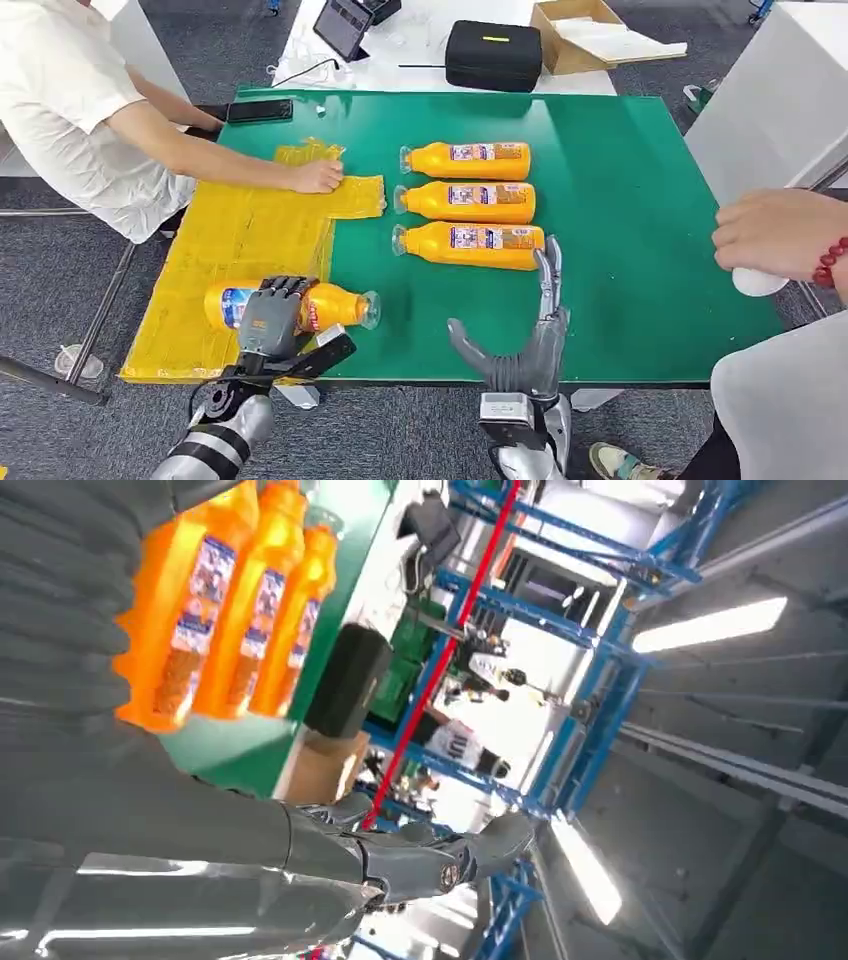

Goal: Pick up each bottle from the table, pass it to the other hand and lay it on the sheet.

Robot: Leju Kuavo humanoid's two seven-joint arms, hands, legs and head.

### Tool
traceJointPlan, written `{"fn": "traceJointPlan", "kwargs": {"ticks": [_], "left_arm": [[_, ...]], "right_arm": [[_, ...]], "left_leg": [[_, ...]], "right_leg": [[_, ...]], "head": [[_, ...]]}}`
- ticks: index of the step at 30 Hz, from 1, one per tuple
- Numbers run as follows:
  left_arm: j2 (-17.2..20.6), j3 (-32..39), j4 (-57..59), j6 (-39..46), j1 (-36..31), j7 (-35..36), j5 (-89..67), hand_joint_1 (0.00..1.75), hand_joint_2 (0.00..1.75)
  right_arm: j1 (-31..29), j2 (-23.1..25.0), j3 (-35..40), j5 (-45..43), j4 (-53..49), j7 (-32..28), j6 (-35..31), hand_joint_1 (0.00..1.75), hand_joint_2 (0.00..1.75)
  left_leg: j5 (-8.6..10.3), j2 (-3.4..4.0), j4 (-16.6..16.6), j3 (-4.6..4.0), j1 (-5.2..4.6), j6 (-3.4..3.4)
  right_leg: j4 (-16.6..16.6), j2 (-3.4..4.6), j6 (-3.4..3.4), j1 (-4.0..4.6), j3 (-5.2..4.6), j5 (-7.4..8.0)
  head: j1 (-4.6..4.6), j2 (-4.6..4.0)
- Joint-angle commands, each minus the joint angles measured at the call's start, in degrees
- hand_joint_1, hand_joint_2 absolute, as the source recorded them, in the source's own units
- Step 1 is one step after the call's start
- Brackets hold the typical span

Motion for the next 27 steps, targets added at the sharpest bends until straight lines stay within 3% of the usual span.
{"fn": "traceJointPlan", "kwargs": {"ticks": [1, 4, 14, 27], "left_arm": [[2.53, -4.75, 8.77, -5.98, -3.52, -0.15, 0.92, 1.01, 1.75], [2.56, -5.54, 10.06, -7.76, -4.14, 2.08, 0.28, 0.05, 1.75], [2.40, -6.39, 12.78, -15.17, -6.29, 7.73, 0.00, 0.00, 1.75], [2.45, -6.36, 12.95, -15.89, -6.36, 7.99, 0.17, 0.00, 1.75]], "right_arm": [[-3.43, -3.09, 3.54, -2.55, 5.97, -0.02, 0.00, 0.00, 1.75], [-3.59, -3.19, 3.77, -3.21, 6.74, -0.02, 0.00, 0.00, 1.75], [-4.25, -3.57, 3.49, -5.33, 8.12, -0.02, 0.00, 0.00, 1.75], [-4.20, -3.53, 3.40, -5.28, 8.31, -0.02, 0.00, 0.00, 1.75]], "left_leg": [[-0.01, 0.17, -0.10, 0.28, -0.02, 0.07], [0.01, 0.15, -0.11, 0.44, -0.02, 0.08], [0.06, 0.02, -0.09, 0.54, -0.02, 0.04], [0.24, -0.13, -0.12, 0.66, -0.03, 0.02]], "right_leg": [[-0.10, 0.08, -0.09, 0.02, 0.24, 0.04], [-0.12, 0.04, -0.11, 0.02, 0.42, 0.05], [-0.09, -0.04, -0.07, 0.00, 0.54, 0.04], [-0.10, -0.17, -0.12, 0.00, 0.71, 0.11]], "head": [[0.00, 0.00], [0.00, 0.00], [0.00, 0.00], [0.02, 0.00]]}}
